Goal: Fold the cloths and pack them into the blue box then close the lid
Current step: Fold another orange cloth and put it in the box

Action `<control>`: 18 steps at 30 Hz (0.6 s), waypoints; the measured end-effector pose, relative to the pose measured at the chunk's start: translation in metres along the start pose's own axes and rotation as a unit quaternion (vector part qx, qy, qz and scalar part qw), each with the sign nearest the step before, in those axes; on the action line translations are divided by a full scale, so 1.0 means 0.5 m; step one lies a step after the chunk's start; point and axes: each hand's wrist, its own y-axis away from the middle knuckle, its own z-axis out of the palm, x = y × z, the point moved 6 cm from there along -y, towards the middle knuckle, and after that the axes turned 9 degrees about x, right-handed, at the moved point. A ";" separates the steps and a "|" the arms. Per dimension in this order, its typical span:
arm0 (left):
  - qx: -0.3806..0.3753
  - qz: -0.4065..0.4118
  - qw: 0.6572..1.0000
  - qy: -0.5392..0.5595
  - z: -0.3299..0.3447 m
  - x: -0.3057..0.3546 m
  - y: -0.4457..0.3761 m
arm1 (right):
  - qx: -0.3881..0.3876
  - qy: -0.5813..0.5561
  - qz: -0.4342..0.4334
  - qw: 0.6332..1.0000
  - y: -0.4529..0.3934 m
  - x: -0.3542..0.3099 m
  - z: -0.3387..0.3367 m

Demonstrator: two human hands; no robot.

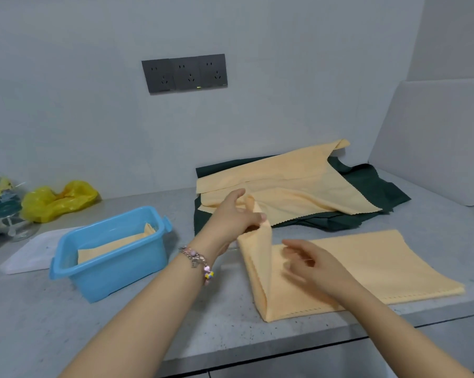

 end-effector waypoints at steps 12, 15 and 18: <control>-0.083 0.009 0.993 -0.085 0.271 -0.091 0.026 | 0.163 -0.024 0.063 0.984 0.068 0.080 -0.120; -0.074 0.021 0.993 -0.085 0.271 -0.104 0.024 | 0.143 -0.001 0.055 0.988 0.065 0.087 -0.126; -0.020 0.136 0.977 -0.160 0.238 -0.090 0.012 | 0.097 0.066 0.040 0.992 0.058 0.094 -0.121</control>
